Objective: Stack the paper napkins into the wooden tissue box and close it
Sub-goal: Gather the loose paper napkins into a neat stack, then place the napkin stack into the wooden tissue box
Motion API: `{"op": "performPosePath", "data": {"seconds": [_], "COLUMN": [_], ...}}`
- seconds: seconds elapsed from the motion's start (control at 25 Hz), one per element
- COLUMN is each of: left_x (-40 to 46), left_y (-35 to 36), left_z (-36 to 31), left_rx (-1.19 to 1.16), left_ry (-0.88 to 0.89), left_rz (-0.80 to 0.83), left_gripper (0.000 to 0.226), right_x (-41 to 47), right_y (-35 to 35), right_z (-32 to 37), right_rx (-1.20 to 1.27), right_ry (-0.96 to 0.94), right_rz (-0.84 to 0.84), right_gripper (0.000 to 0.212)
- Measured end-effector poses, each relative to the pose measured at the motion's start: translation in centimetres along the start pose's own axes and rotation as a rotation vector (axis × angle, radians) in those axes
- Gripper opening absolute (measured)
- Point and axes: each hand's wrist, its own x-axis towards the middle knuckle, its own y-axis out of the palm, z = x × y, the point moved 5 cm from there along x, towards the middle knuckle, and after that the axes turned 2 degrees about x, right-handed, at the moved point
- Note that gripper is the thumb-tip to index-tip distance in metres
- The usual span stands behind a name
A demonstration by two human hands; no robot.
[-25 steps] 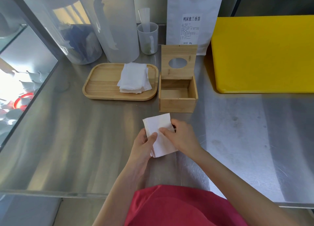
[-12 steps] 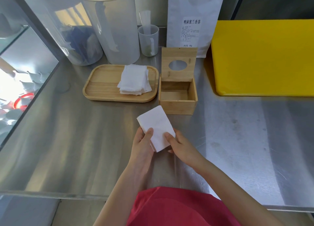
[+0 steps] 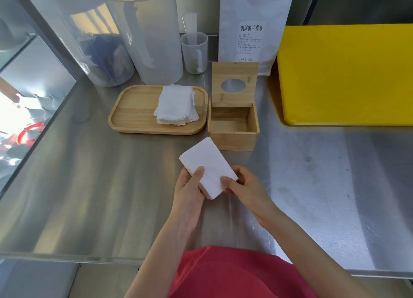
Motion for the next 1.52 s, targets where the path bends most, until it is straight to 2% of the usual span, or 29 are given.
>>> {"op": "performPosePath", "data": {"seconds": [0.2,0.36,0.48,0.56,0.72,0.84,0.92,1.04,1.36,1.52], "left_x": [0.6,0.7,0.8,0.8,1.4,2.3,3.1,4.7,9.8,11.8], "left_y": [-1.6,-1.6,-1.4,-1.3,-0.8,-0.1,0.6,2.0,5.8,7.9], "left_z": [-1.4,-1.6,-1.4,-1.2,-1.6,-2.7,-3.7,-5.2,-9.0,-9.7], "left_rx": [0.217,0.417,0.401,0.365,0.456,0.56,0.65,0.805,1.207,1.571], "left_ry": [0.021,0.057,0.053,0.032,0.041,0.079,0.128,0.188,0.347,0.389], "left_rz": [0.009,0.025,-0.003,-0.009,-0.017,-0.036,-0.03,-0.024,-0.043,0.046], "left_gripper": [0.016,0.013,0.012,0.011,0.01,0.016,0.017,0.012,0.018,0.025], "right_x": [0.3,0.6,0.7,0.7,1.4,2.4,3.2,4.5,9.2,11.2], "right_y": [-2.3,-3.5,-3.7,-3.5,-4.3,-5.4,-6.0,-6.8,-8.2,-7.8], "right_z": [2.0,2.6,2.0,1.6,1.9,2.9,3.9,6.0,10.7,11.4], "right_rx": [-0.165,-0.181,-0.098,-0.073,-0.22,-0.311,-0.411,-0.55,-0.729,-0.877], "right_ry": [-0.108,-0.131,-0.074,-0.044,-0.079,-0.109,-0.142,-0.214,-0.226,-0.167], "right_rz": [-0.022,-0.043,-0.075,-0.057,-0.064,-0.126,-0.163,-0.209,-0.219,-0.167], "right_gripper": [0.023,0.025,0.028,0.017,0.008,0.015,0.027,0.033,0.025,0.022]}}
